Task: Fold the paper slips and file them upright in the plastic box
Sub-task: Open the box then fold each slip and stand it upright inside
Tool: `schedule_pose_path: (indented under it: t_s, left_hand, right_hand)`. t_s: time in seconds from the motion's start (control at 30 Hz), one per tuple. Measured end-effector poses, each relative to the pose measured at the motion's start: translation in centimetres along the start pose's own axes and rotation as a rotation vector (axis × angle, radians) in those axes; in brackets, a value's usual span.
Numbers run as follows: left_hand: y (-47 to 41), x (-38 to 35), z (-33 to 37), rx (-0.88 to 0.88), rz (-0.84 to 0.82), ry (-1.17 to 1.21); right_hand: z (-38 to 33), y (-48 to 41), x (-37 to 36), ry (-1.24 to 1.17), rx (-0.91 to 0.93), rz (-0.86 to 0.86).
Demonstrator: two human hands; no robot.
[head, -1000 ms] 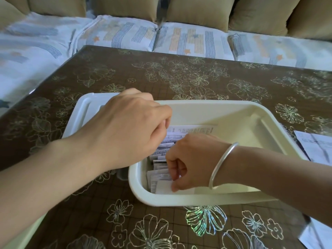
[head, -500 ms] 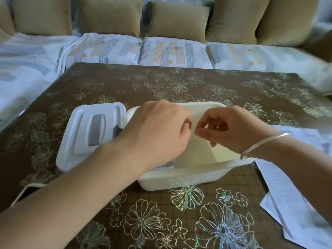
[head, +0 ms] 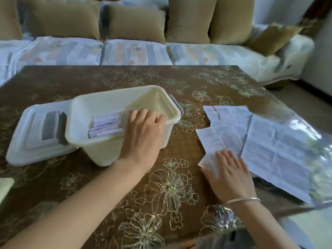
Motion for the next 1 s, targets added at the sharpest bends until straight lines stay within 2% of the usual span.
schedule_pose_path:
  t_s: [0.17, 0.3, 0.47, 0.53, 0.6, 0.7, 0.77, 1.0]
  left_hand:
    - [-0.8, -0.5, -1.6, -0.075, 0.065, -0.074]
    - [2.6, 1.1, 1.4, -0.134, 0.094, 0.117]
    - [10.9, -1.2, 2.3, -0.101, -0.148, 0.400]
    - [13.0, -2.0, 2.0, -0.092, -0.261, 0.461]
    - [14.1, -2.4, 2.0, -0.125, -0.323, 0.468]
    - [14.3, -2.1, 2.0, -0.129, -0.302, 0.457]
    - [14.1, -1.7, 2.0, -0.163, -0.282, 0.390]
    - [14.5, -1.6, 2.3, -0.225, -0.124, 0.308]
  right_hand:
    - [-1.4, 2.4, -1.3, -0.062, 0.127, 0.042]
    - [-4.0, 4.6, -1.6, -0.180, 0.259, 0.013]
    - [-4.6, 6.8, -0.1, -0.670, 0.276, -0.036]
    - [-3.8, 6.8, 0.4, -0.762, 0.266, -0.011]
    - [-2.7, 6.3, 0.4, -0.662, 0.349, 0.060]
    - [-1.6, 6.0, -0.5, -0.471, 0.501, -0.002]
    - [-1.3, 6.1, -1.2, -0.384, 0.565, 0.017]
    - [-1.5, 6.9, -2.1, -0.387, 0.638, 0.114]
Point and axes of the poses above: each hand's wrist, its own y-axis away from the middle knuckle, its own x-axis out of the back of the hand, z = x × y, the point moved 2 cm from there along -y, towards the middle knuckle, and after that the axes turned 1 degree about z, right-handed, at the moved point
